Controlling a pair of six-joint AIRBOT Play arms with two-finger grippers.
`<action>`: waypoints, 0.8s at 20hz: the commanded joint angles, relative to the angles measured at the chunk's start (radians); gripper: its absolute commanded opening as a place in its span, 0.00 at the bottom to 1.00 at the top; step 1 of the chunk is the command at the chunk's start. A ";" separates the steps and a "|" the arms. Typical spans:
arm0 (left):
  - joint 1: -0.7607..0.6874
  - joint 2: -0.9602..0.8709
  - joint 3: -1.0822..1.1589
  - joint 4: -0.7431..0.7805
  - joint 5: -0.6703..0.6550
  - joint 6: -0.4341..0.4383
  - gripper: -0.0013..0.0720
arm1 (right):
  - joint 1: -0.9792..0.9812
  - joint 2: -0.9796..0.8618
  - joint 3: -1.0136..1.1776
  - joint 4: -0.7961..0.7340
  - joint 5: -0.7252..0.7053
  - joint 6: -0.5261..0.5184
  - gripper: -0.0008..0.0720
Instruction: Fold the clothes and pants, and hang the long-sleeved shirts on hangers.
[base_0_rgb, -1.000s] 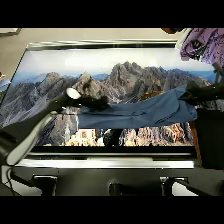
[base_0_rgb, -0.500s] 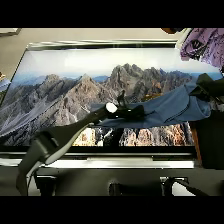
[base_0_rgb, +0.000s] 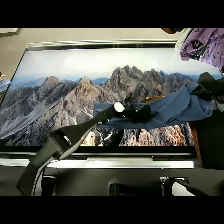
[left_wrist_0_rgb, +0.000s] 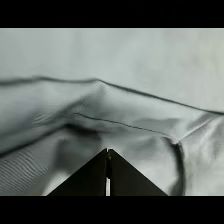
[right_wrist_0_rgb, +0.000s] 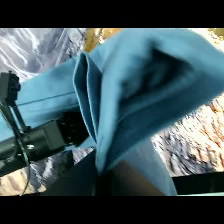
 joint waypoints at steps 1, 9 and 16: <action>0.135 0.078 0.013 0.324 -0.241 -0.146 0.03 | 0.006 0.000 0.001 0.077 0.040 0.022 0.05; 0.644 0.513 0.013 0.977 -0.732 -0.034 0.04 | 0.363 -0.003 0.001 0.042 0.193 0.224 0.05; 0.978 0.631 0.013 0.977 -0.809 0.002 0.04 | 0.727 -0.139 0.001 -0.032 0.381 0.412 0.05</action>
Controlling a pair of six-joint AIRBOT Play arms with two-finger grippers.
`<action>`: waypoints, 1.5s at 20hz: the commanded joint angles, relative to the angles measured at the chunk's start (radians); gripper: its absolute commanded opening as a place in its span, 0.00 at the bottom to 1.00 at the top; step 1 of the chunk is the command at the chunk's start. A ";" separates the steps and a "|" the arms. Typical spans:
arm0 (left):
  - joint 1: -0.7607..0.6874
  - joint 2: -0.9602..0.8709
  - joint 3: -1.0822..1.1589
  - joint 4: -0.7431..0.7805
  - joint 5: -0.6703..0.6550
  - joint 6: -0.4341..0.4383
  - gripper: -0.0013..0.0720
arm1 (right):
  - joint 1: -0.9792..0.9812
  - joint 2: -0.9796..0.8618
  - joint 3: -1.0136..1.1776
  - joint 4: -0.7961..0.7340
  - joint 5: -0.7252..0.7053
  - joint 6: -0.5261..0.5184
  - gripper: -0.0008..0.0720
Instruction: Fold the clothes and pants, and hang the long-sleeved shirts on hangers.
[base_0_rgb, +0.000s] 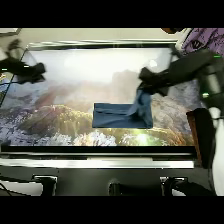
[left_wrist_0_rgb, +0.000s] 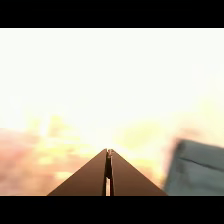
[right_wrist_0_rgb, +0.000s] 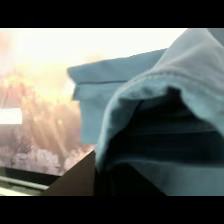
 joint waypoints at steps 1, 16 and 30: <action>0.138 0.043 0.001 0.033 -0.064 0.041 0.04 | 0.167 -0.095 0.001 -0.023 0.124 0.097 0.05; 0.181 0.039 -0.002 0.033 -0.071 0.048 0.04 | 0.329 -0.386 0.001 0.091 0.446 0.185 0.06; 0.154 0.039 -0.002 0.032 -0.072 0.048 0.04 | -0.160 -0.158 0.025 0.126 0.122 -0.174 0.76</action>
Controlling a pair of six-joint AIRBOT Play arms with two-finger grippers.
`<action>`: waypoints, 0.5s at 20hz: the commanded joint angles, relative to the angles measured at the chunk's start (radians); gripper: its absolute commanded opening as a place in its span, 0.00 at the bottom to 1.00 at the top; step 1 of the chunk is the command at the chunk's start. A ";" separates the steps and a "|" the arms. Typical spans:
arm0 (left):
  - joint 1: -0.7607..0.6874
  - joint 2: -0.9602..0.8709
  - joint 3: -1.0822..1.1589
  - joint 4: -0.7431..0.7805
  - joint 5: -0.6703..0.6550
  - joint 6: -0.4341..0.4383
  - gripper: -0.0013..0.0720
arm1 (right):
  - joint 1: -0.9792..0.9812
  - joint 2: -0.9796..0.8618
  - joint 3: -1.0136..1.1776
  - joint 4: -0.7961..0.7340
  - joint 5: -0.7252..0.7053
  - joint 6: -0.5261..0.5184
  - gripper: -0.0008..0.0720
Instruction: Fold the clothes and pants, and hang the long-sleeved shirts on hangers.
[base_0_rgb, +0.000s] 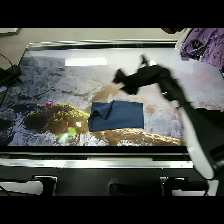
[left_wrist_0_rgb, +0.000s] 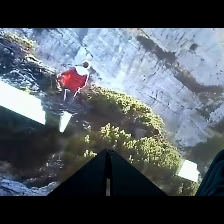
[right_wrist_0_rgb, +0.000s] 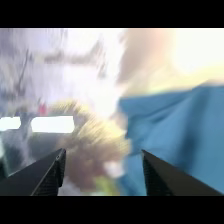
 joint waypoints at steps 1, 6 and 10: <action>-0.007 0.000 0.000 0.000 0.001 0.000 0.04 | -0.293 0.079 0.002 -0.006 -0.265 -0.235 0.76; -0.007 0.000 0.000 0.000 0.001 0.000 0.04 | -0.578 0.076 -0.192 0.068 -0.402 -0.491 0.76; -0.007 0.000 0.000 -0.010 -0.008 0.000 0.04 | -0.571 0.041 -0.451 0.227 -0.313 -0.655 0.76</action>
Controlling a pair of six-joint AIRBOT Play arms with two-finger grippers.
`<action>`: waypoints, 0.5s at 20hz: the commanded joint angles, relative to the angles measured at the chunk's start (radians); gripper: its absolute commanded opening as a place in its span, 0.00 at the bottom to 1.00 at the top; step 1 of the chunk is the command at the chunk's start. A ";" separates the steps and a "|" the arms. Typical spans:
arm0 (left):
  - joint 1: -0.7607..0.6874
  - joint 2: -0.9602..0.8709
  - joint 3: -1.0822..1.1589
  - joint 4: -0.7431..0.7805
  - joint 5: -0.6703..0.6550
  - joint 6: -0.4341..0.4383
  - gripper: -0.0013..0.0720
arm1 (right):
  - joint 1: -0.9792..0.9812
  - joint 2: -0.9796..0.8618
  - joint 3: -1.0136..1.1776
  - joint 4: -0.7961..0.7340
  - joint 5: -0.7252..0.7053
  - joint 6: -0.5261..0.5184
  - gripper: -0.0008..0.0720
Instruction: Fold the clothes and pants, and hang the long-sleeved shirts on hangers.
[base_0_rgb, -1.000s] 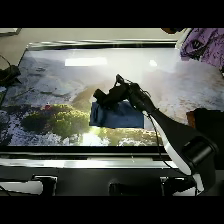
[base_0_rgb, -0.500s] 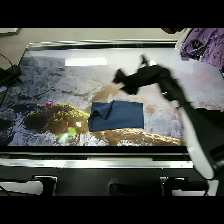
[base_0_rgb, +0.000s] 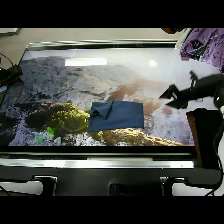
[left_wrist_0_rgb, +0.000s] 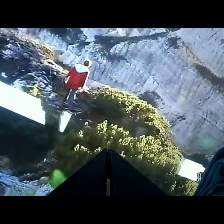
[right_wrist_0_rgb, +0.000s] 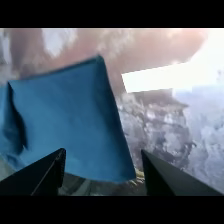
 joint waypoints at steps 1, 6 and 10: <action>0.000 0.000 0.000 -0.009 -0.011 0.000 0.04 | -0.013 -0.029 -0.199 0.157 0.058 -0.185 0.75; 0.000 0.000 0.000 -0.009 -0.015 0.000 0.04 | 0.132 -0.135 -0.262 0.235 0.166 -0.258 0.75; 0.000 0.000 0.000 -0.009 -0.015 0.000 0.04 | 0.233 -0.165 -0.262 0.242 0.312 -0.257 0.53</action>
